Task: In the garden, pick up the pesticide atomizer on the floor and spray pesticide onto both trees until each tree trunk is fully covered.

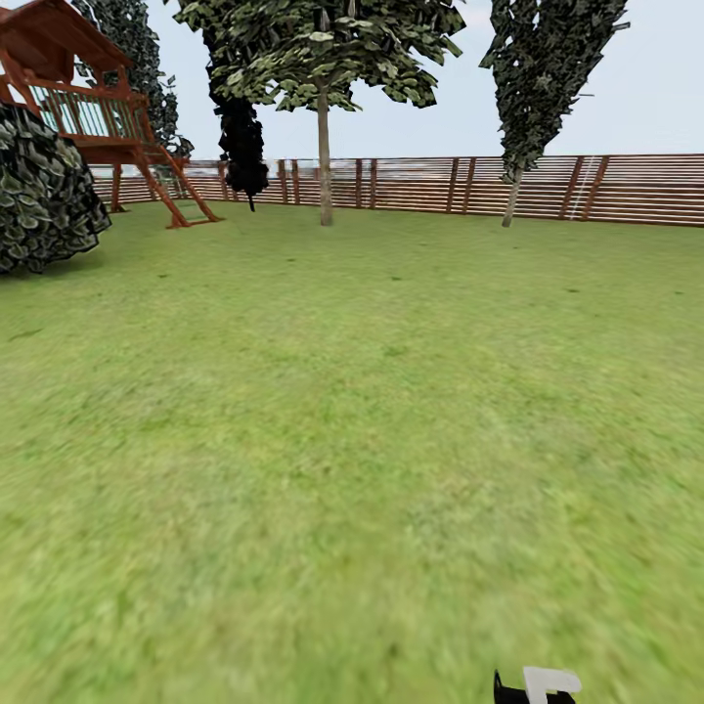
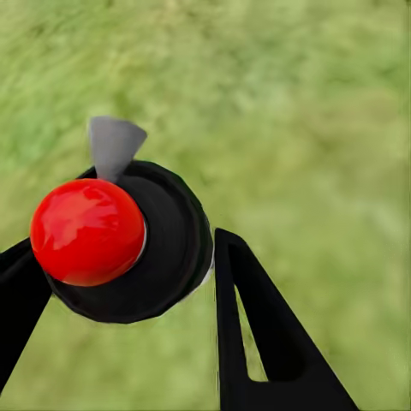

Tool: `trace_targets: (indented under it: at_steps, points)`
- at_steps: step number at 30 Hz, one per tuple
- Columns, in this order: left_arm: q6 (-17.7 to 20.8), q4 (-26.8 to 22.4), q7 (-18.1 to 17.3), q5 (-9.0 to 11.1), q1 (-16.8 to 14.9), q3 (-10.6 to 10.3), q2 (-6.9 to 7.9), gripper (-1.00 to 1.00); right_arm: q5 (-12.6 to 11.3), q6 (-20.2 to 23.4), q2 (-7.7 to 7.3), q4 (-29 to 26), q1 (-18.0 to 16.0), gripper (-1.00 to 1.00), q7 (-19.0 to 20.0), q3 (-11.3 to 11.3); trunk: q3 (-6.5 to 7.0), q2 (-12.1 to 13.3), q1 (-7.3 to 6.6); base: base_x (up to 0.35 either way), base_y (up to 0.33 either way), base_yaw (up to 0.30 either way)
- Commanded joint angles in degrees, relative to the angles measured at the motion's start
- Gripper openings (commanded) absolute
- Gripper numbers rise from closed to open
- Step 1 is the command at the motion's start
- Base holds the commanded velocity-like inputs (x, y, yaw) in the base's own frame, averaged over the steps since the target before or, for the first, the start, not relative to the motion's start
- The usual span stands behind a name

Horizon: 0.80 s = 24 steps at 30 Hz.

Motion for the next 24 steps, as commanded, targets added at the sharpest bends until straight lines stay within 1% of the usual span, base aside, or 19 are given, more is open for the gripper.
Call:
trace_targets:
  at_steps: [1, 24]
  points:
    - [-0.1, 0.0, 0.3, 0.3, 0.0, -0.4, 0.01, -1.00, 0.6, -0.1, -0.01, 0.1, 0.0, 1.00, -0.3, -0.3, -0.05, 0.0, 0.03, 0.340, 0.000, 0.000]
    - [-0.1, 0.0, 0.3, 0.3, 0.0, -0.4, 0.09, -1.00, 0.6, -0.1, -0.01, 0.1, 0.0, 1.00, -0.3, -0.3, -0.05, 0.0, 0.03, 0.340, 0.000, 0.000]
